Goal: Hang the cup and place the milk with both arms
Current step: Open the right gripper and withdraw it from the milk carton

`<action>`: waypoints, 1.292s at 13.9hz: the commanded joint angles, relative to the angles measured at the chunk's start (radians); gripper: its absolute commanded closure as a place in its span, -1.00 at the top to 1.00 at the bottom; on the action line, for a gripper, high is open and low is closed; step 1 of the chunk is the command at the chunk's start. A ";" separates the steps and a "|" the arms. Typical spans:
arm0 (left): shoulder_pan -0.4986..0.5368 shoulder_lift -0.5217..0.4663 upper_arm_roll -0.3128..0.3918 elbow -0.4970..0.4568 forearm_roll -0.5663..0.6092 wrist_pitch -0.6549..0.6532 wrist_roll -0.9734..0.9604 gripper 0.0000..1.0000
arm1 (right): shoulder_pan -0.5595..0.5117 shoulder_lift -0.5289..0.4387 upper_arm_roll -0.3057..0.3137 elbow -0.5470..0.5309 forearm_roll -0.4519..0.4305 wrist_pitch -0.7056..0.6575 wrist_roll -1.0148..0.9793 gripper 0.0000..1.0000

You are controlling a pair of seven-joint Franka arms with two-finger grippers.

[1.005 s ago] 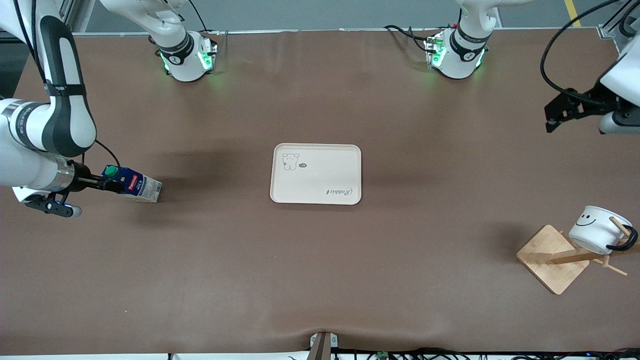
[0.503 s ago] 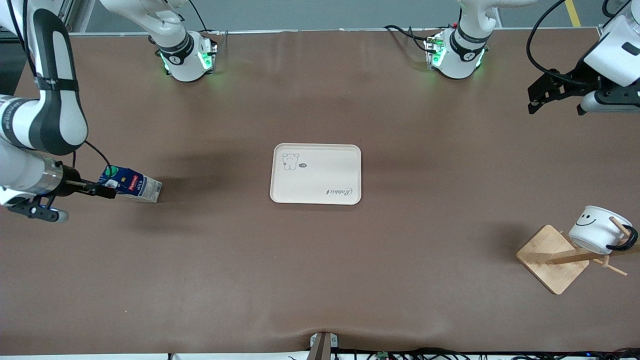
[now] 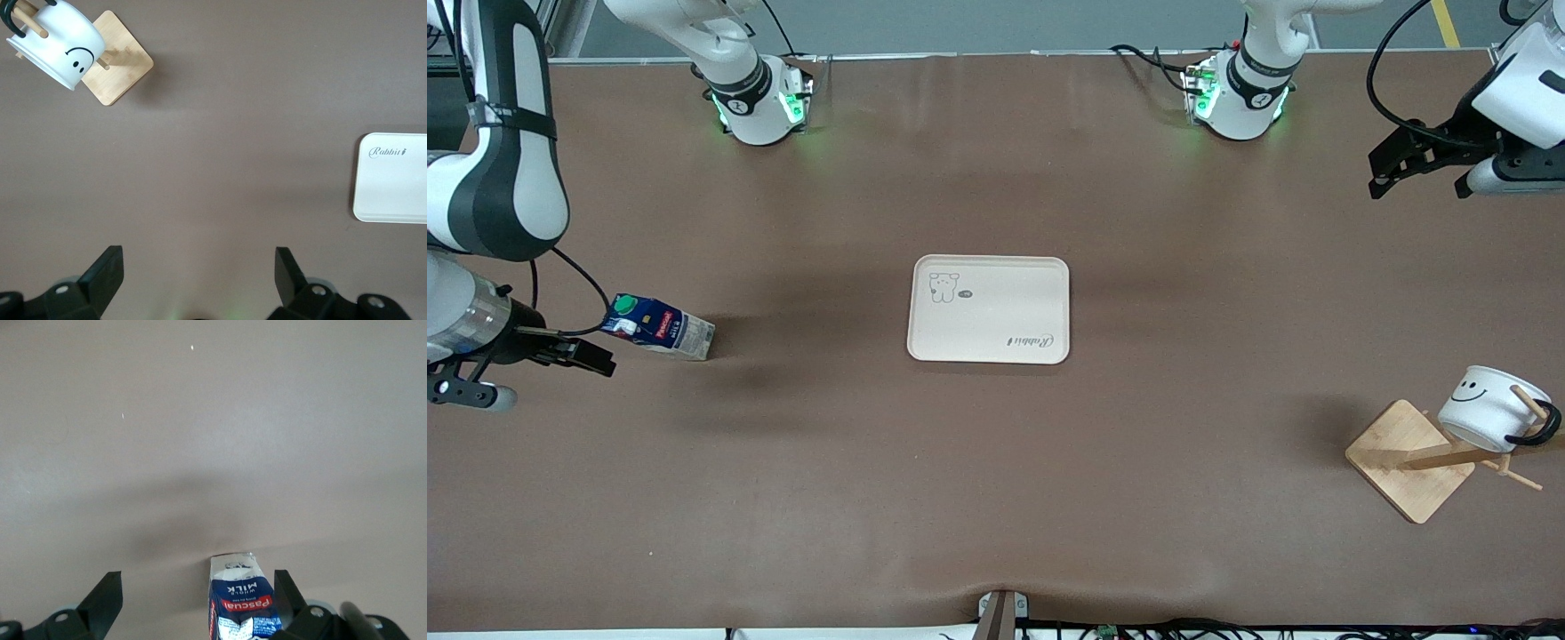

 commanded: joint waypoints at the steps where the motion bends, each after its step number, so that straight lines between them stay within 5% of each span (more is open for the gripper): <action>1: 0.002 -0.021 0.005 -0.016 -0.012 0.007 -0.014 1.00 | -0.006 0.005 0.000 0.147 0.000 -0.165 -0.006 1.00; 6: 0.002 -0.021 0.004 -0.016 -0.010 0.008 -0.056 1.00 | -0.006 -0.003 0.000 0.309 0.001 -0.377 0.002 1.00; 18: 0.029 -0.027 0.004 -0.019 -0.009 0.005 -0.042 1.00 | 0.004 -0.066 0.002 0.359 0.012 -0.491 0.008 1.00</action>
